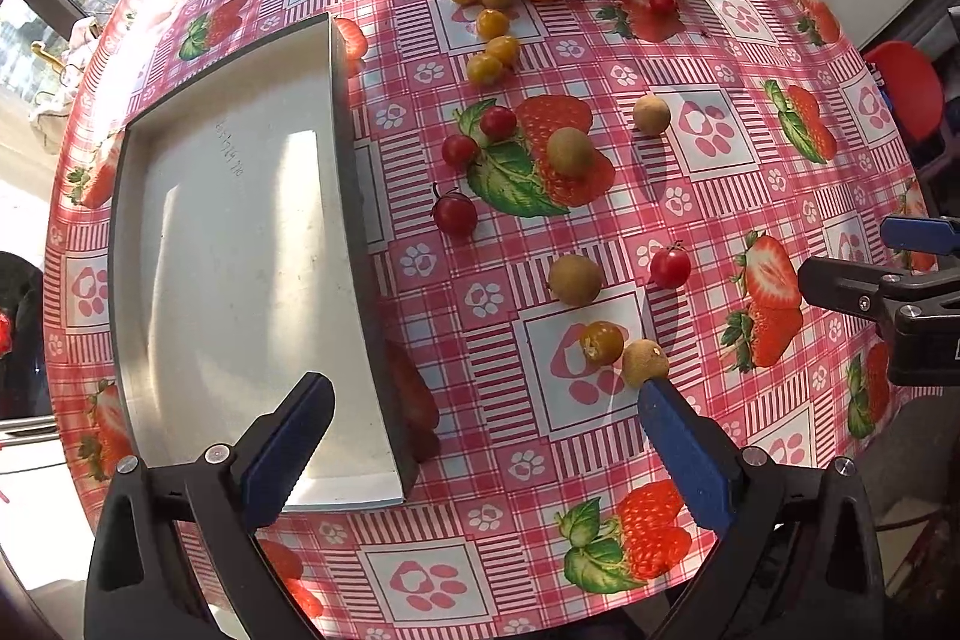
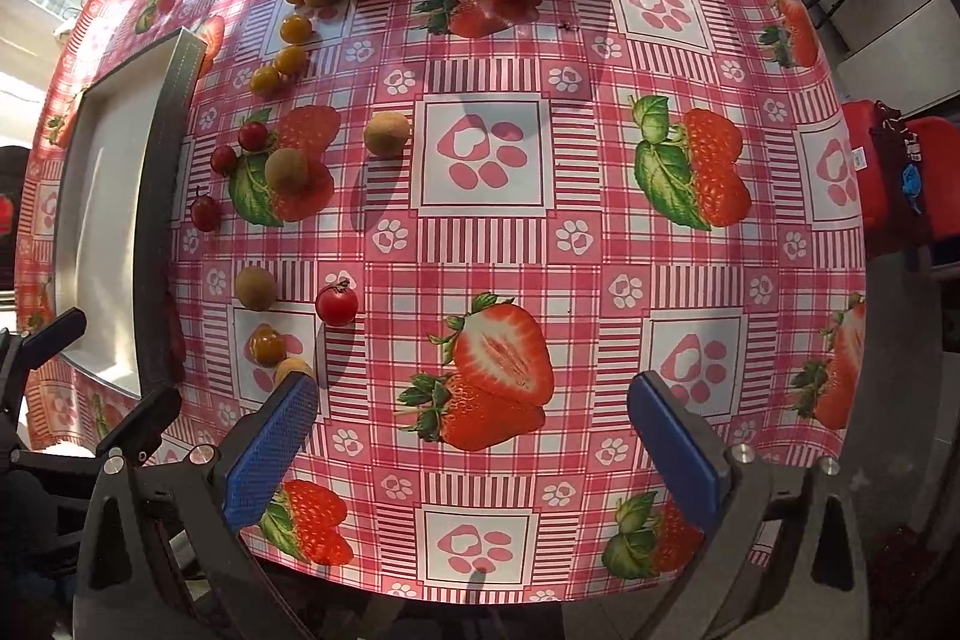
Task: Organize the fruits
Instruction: 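Move both tools toward the scattered small fruits beside the white tray, then close the left tool on a brown round fruit while the right tool grasps a tan round fruit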
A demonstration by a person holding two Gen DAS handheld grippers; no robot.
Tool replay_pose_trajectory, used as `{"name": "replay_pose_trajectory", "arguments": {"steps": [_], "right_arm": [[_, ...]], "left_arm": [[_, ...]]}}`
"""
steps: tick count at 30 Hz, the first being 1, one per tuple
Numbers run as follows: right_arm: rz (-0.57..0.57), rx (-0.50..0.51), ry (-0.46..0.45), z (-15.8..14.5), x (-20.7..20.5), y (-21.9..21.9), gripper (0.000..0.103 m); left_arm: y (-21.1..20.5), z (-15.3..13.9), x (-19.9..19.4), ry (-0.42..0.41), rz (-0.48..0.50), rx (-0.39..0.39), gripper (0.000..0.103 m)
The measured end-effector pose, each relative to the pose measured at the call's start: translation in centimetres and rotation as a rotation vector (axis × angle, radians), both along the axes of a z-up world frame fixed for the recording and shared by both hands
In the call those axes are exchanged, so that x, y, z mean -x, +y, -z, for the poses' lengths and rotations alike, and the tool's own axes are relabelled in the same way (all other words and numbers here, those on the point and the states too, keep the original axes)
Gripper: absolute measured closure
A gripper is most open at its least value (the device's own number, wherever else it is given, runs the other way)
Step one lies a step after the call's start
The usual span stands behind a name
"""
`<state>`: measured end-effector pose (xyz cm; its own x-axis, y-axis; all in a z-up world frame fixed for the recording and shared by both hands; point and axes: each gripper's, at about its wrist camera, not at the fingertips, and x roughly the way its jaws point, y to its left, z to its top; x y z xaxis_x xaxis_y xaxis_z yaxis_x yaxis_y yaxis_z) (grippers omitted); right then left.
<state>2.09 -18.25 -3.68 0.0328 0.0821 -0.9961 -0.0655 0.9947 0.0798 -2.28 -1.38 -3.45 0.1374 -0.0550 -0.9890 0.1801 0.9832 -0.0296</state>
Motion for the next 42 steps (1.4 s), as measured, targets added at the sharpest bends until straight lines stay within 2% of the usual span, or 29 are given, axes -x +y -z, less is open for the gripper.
{"name": "replay_pose_trajectory", "arguments": {"steps": [1, 2, 8, 13, 18, 20, 25, 27, 28, 29, 30, 32, 36, 42], "right_arm": [[0.001, 0.002, 0.008, 0.2, -0.1, 0.1, 0.0], [0.004, 0.009, 0.011, 0.4, -0.4, 0.2, 0.0], [-0.004, -0.032, -0.039, 1.1, -3.6, 0.4, 0.0], [-0.067, -0.048, -0.062, 2.3, -6.3, 1.6, 0.002], [-0.132, -0.03, -0.047, 4.4, -8.6, 3.6, 0.02], [-0.157, -0.031, -0.044, 5.2, -9.3, 4.4, 0.032], [-0.195, -0.021, -0.036, 6.8, -10.5, 5.8, 0.038], [-0.204, -0.02, -0.054, 6.9, -10.6, 6.1, 0.045], [-0.211, -0.016, -0.06, 6.9, -10.7, 6.2, 0.056], [-0.216, -0.013, -0.064, 6.9, -10.8, 6.3, 0.075], [-0.216, -0.023, -0.068, 6.9, -11.1, 7.0, 0.077], [-0.194, -0.047, -0.06, 6.8, -11.6, 7.1, 0.077], [-0.16, -0.08, -0.05, 5.8, -10.5, 5.0, 0.077], [-0.13, -0.123, -0.06, 3.8, -8.5, 4.5, 0.077]], "left_arm": [[-0.2, 0.2, -0.2, -0.003, 0.0, 0.0, 0.012], [-0.5, 0.5, -0.5, -0.002, 0.0, 0.001, 0.013], [-1.8, 1.6, -2.4, -0.033, -0.028, 0.024, 0.013], [-2.2, 3.2, -3.3, -0.009, -0.073, 0.0, 0.013], [-2.1, 4.7, -3.8, 0.01, -0.125, 0.003, 0.014], [-2.1, 5.3, -4.0, 0.025, -0.139, 0.008, 0.031], [-2.0, 6.5, -4.0, 0.038, -0.176, -0.002, 0.032], [-2.1, 6.8, -3.7, 0.048, -0.186, -0.002, 0.046], [-2.3, 6.7, -3.6, 0.041, -0.182, -0.013, 0.047], [-2.3, 6.8, -3.8, 0.033, -0.177, -0.006, 0.048], [-2.4, 6.8, -4.1, 0.024, -0.174, -0.013, 0.054], [-2.3, 6.7, -4.1, 0.02, -0.167, -0.004, 0.075], [-1.7, 6.0, -3.9, 0.034, -0.175, 0.09, 0.075], [-0.8, 3.3, -3.6, -0.003, -0.15, 0.147, 0.075]]}}
